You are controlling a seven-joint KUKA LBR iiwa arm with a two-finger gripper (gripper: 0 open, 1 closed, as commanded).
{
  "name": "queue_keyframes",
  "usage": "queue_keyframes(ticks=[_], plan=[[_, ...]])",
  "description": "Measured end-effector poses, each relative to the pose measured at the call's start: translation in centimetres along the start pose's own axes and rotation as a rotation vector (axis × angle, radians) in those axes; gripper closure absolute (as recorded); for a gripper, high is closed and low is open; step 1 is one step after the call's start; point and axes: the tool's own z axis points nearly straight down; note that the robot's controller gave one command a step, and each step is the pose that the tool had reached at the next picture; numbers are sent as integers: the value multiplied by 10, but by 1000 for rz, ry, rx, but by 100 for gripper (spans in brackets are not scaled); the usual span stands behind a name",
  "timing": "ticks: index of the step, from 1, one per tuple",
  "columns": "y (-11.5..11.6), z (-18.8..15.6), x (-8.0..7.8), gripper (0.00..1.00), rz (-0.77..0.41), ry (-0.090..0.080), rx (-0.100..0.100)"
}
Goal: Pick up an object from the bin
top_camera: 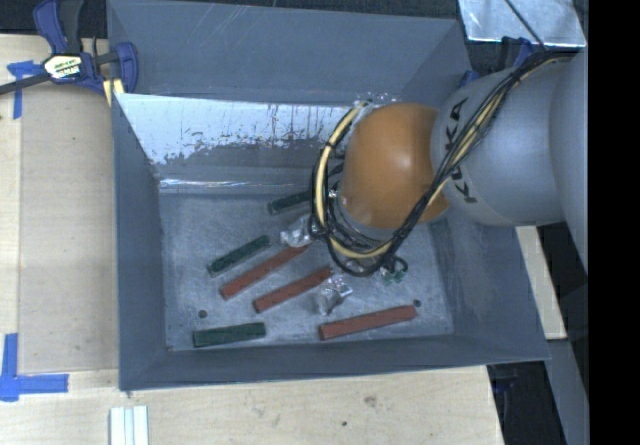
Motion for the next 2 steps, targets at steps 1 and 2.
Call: queue_keyframes(ticks=[1,2], plan=[[7,-11,-8,0,-55,-9,2],[11,13,-11,0,-238,-5,2]])
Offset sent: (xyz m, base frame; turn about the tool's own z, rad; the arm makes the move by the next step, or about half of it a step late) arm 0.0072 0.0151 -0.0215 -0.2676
